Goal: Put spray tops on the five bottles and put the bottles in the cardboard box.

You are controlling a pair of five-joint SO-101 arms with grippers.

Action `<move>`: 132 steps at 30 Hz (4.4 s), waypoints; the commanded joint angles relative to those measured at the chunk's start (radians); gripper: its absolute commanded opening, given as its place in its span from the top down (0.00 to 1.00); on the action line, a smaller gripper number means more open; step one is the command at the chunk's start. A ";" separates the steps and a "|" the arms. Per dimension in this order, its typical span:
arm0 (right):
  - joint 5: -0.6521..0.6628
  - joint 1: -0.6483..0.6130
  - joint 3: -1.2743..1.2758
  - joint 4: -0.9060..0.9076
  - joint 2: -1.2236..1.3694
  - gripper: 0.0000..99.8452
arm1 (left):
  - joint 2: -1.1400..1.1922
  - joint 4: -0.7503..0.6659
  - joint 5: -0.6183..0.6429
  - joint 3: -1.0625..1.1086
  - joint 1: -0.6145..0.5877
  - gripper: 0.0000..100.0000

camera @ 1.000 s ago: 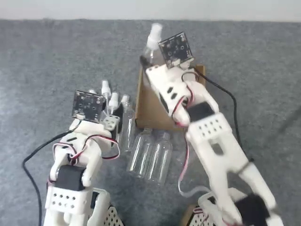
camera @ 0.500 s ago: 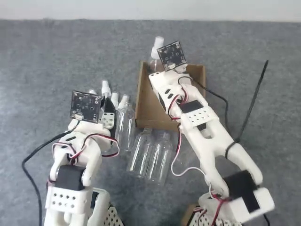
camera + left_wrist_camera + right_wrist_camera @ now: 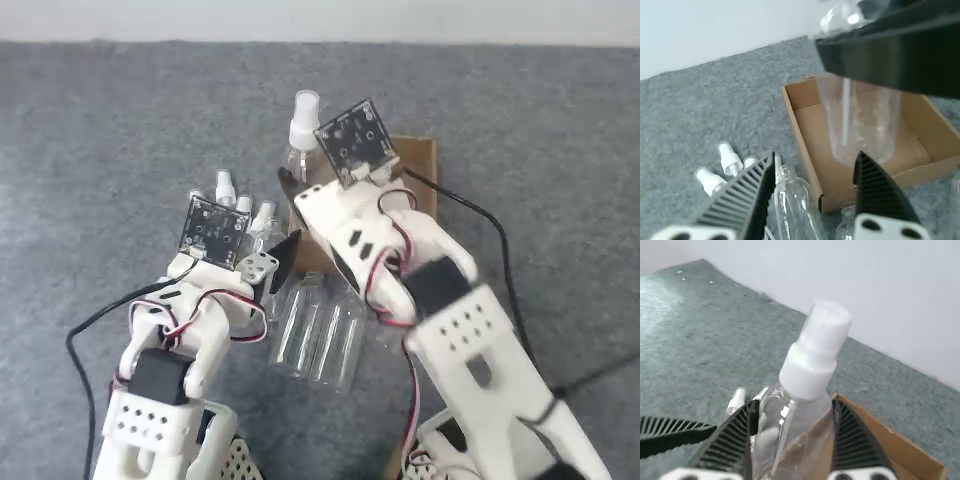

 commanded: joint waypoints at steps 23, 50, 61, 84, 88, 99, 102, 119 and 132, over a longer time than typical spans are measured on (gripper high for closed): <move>-0.012 -0.076 0.115 -0.145 -0.097 0.99 | -0.002 0.084 0.002 -0.074 0.072 0.69; 0.008 0.147 0.075 -0.335 0.087 0.99 | 0.000 -0.021 0.026 -0.016 -0.014 0.76; 0.012 0.186 0.068 -0.691 0.470 0.99 | -0.002 -0.021 0.034 -0.021 -0.077 0.99; 0.012 0.188 -0.029 -1.038 0.828 0.99 | -0.002 -0.044 0.054 -0.028 -0.129 0.99; 0.012 0.188 -0.055 -1.038 0.871 0.99 | -0.002 -0.044 0.054 -0.027 -0.129 0.99; 0.012 0.185 -0.095 -1.038 0.944 0.99 | -0.002 -0.044 0.054 -0.027 -0.129 0.99; 0.012 0.185 -0.095 -1.038 0.944 0.99 | -0.002 -0.044 0.054 -0.027 -0.129 0.99; 0.012 0.183 -0.094 -1.038 0.947 0.99 | -0.002 -0.043 0.054 -0.027 -0.129 0.99; 0.014 0.177 -0.091 -1.029 0.952 0.84 | -0.002 -0.043 0.054 -0.027 -0.129 0.99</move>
